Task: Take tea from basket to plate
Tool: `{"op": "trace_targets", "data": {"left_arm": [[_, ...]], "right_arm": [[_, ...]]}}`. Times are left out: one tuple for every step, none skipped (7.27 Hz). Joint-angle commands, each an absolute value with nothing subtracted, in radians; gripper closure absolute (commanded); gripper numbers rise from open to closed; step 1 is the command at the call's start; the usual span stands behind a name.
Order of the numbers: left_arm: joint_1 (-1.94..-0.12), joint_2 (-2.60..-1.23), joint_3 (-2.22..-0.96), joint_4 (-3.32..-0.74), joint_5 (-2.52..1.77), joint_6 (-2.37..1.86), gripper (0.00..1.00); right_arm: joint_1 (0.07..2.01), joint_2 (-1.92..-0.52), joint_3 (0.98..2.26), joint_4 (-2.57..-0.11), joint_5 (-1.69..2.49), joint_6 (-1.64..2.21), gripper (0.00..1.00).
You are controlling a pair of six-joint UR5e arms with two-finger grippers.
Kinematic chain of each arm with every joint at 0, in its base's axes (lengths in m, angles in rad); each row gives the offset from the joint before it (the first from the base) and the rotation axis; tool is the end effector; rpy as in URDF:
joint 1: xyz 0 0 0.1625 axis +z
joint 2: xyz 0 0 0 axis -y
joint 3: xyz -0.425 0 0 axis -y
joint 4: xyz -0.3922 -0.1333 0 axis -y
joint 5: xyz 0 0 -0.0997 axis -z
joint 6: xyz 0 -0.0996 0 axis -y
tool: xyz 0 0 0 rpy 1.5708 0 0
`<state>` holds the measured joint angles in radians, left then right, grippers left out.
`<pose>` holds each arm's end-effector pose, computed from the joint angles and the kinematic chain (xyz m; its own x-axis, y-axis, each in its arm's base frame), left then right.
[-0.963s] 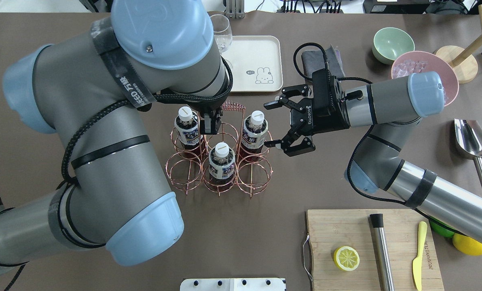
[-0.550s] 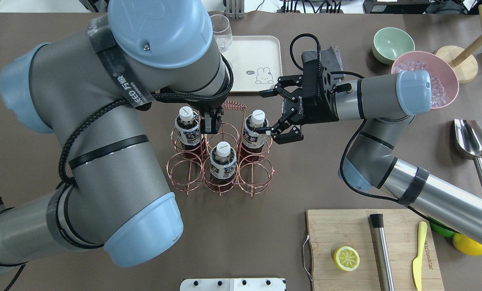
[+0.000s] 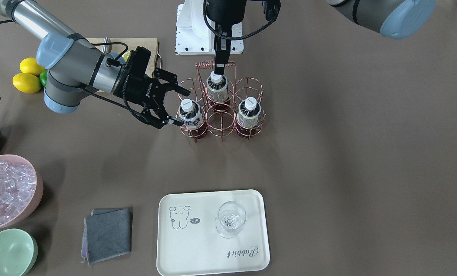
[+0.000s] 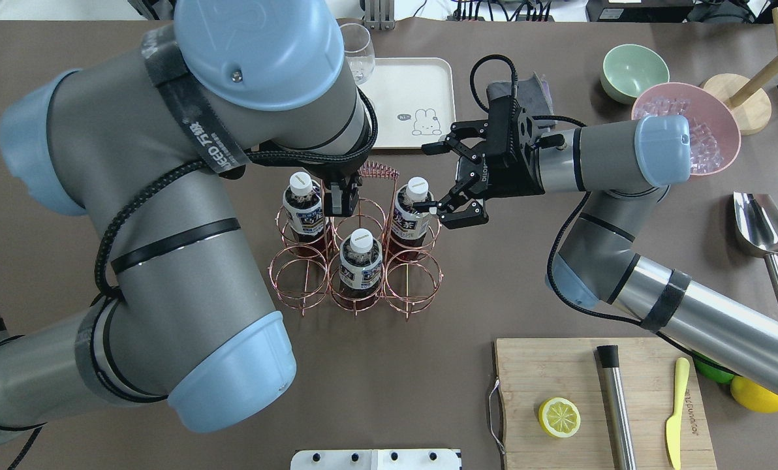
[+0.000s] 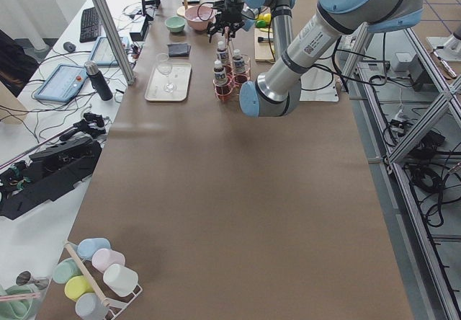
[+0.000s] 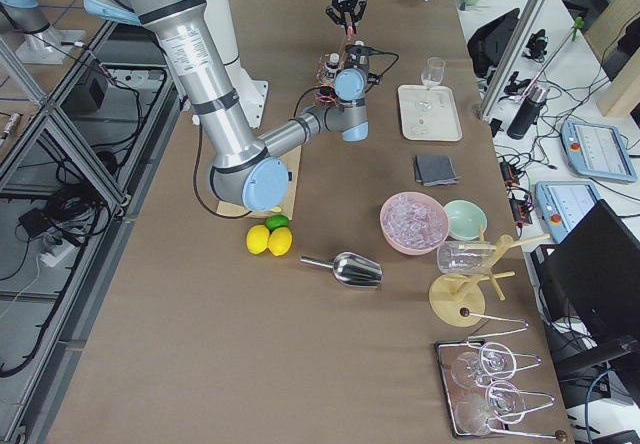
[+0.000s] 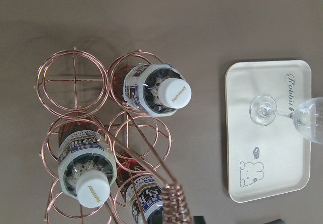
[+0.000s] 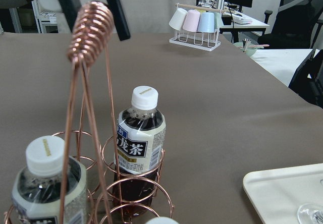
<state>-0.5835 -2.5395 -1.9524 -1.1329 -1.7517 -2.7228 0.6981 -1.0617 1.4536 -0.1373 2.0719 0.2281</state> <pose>0.4159 -0.4128 0.0016 -0.1790 -0.9587 -0.2211 0.6386 0.0578 -0.7674 -0.4270 -0.4698 0.2653 0.1586 -0.9822 0.1010 -0.2349 0.0618 0.9701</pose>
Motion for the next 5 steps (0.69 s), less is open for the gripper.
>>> {"op": "trace_targets", "data": {"left_arm": [[-0.584,-2.539,-1.953,-1.134,-1.752,-2.723,1.00],[-0.584,-2.540,-1.951,-1.134,-1.752,-2.723,1.00],[-0.584,-2.540,-1.951,-1.134,-1.750,-2.723,1.00],[-0.584,-2.539,-1.951,-1.134,-1.750,-2.721,1.00],[-0.584,-2.539,-1.953,-1.134,-1.752,-2.721,1.00]], "right_arm": [[0.689,-1.063,1.462,-0.135,2.072,0.267,0.27],[0.687,-1.065,1.468,-0.135,2.077,0.282,0.42],[0.687,-1.072,1.468,-0.132,2.082,0.282,0.50],[0.686,-1.074,1.467,-0.132,2.082,0.281,0.54],[0.686,-1.074,1.463,-0.132,2.082,0.272,0.54]]}}
